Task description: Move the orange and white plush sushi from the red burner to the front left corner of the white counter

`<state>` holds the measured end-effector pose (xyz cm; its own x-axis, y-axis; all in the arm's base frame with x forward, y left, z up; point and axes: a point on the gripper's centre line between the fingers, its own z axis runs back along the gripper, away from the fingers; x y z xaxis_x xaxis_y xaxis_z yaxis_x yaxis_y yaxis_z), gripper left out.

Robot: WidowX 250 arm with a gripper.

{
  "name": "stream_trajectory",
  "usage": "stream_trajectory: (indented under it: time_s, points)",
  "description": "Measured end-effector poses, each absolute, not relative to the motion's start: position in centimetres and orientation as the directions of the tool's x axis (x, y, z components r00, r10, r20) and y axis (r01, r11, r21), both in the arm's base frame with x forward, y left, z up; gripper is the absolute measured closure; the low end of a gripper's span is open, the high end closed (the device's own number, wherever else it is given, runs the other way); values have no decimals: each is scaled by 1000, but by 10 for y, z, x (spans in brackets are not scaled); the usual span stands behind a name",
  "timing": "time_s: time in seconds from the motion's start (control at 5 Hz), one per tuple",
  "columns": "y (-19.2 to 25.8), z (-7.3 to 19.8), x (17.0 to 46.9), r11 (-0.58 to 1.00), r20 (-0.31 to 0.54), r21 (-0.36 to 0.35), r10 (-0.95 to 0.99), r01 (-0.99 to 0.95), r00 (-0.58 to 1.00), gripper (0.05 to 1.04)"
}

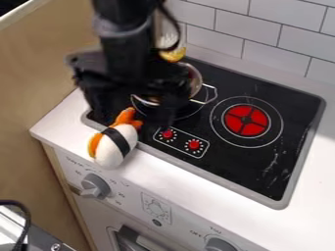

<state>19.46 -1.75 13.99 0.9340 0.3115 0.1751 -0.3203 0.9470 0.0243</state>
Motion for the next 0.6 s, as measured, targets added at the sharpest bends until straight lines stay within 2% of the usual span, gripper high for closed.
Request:
stream_trajectory:
  time_s: [0.2,0.6]
  points:
    - [-29,146,209,946,160,35,313,-323,936,84]
    - [-46,160,245,940,128,14,337,-341,933,84]
